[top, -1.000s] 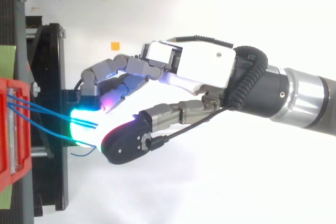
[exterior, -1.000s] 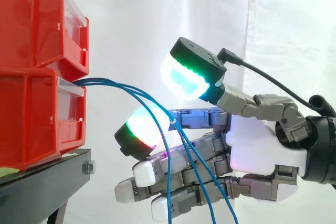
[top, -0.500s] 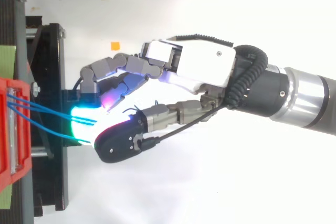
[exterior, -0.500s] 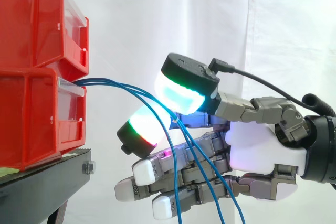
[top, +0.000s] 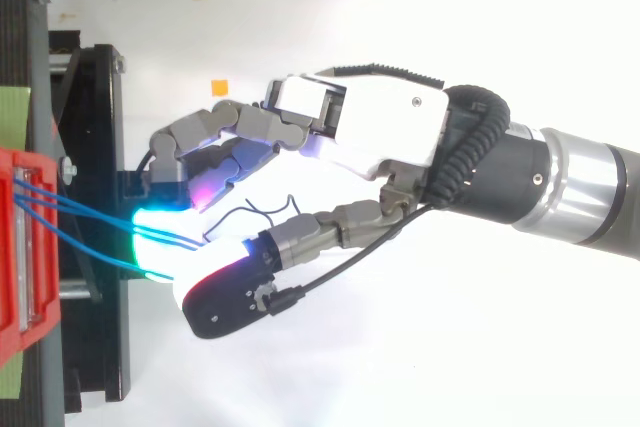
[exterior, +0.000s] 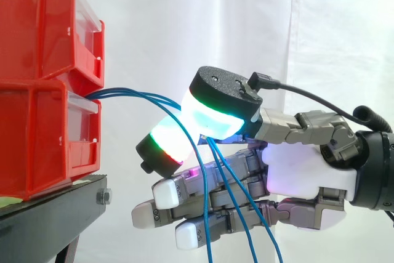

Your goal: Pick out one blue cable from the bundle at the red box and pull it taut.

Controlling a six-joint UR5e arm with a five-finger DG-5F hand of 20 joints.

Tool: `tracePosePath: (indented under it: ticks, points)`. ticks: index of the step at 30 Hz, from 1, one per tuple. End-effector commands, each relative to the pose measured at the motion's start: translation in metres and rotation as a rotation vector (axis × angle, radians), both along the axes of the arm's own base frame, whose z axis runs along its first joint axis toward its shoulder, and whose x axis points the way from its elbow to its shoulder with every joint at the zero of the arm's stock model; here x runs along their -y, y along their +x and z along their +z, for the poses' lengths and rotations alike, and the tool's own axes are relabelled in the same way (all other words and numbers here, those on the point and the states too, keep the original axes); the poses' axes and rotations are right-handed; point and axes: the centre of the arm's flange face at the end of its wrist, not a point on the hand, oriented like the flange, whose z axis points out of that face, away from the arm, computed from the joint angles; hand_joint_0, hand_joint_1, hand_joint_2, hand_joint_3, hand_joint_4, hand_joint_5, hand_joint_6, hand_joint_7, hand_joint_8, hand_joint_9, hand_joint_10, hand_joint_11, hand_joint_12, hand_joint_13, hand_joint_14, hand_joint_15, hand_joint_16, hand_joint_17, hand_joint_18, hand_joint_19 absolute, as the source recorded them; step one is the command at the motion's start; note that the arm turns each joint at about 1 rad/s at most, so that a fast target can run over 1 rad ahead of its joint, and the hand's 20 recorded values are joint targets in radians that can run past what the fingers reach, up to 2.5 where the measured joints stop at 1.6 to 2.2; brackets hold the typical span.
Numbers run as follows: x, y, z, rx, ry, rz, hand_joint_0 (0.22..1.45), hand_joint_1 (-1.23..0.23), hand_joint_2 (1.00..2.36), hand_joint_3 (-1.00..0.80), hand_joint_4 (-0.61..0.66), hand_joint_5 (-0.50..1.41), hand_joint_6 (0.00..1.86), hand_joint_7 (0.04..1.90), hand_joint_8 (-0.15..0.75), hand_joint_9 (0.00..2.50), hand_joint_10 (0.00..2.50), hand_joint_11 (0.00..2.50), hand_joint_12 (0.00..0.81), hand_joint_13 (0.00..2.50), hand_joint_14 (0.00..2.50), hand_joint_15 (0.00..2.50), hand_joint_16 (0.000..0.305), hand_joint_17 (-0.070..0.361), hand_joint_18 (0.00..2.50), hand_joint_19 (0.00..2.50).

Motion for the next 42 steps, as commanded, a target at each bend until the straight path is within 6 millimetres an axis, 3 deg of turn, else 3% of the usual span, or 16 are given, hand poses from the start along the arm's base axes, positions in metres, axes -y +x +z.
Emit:
tracePosePath:
  ticks: [1,9,14,16,27,33,42]
  points:
    - [-0.0001,0.0007,0.0012,0.003,-0.001,0.000,0.62,-0.81,1.01,-0.45,0.05,-0.20,0.83,1.09,0.261,0.75,0.02,0.42,0.313,0.59,0.01,0.14,0.048,0.107,0.56,0.47]
    - [-0.0009,0.0003,0.0005,0.001,-0.002,-0.002,0.53,-0.71,1.00,-0.50,0.07,-0.18,0.84,1.06,0.276,0.82,0.02,0.43,0.323,0.61,0.00,0.13,0.049,0.111,0.59,0.46]
    - [-0.0010,0.0007,0.0012,0.003,-0.002,-0.002,0.58,-0.38,1.00,-0.50,0.06,-0.16,0.81,1.10,0.277,0.89,0.02,0.43,0.310,0.63,0.01,0.13,0.046,0.104,0.59,0.49]
    - [-0.0011,0.0008,0.0012,0.003,-0.002,0.000,0.61,-0.34,1.00,-0.50,0.06,-0.15,0.79,1.13,0.272,0.89,0.02,0.42,0.309,0.63,0.01,0.14,0.046,0.103,0.59,0.50]
    - [-0.0012,0.0009,0.0016,0.001,-0.003,0.000,0.60,-0.52,1.02,-0.31,0.09,-0.18,0.79,1.11,0.275,0.84,0.02,0.44,0.315,0.60,0.01,0.17,0.047,0.105,0.54,0.53]
    - [-0.0011,0.0008,0.0014,0.000,-0.003,0.000,0.59,-0.61,1.01,-0.35,0.11,-0.18,0.80,1.11,0.278,0.83,0.02,0.45,0.316,0.61,0.01,0.17,0.047,0.107,0.55,0.52]
    - [-0.0012,0.0010,0.0018,0.003,-0.002,0.000,0.59,-0.58,1.01,-0.42,0.12,-0.18,0.80,1.08,0.279,0.85,0.02,0.44,0.314,0.62,0.01,0.16,0.047,0.107,0.57,0.51]
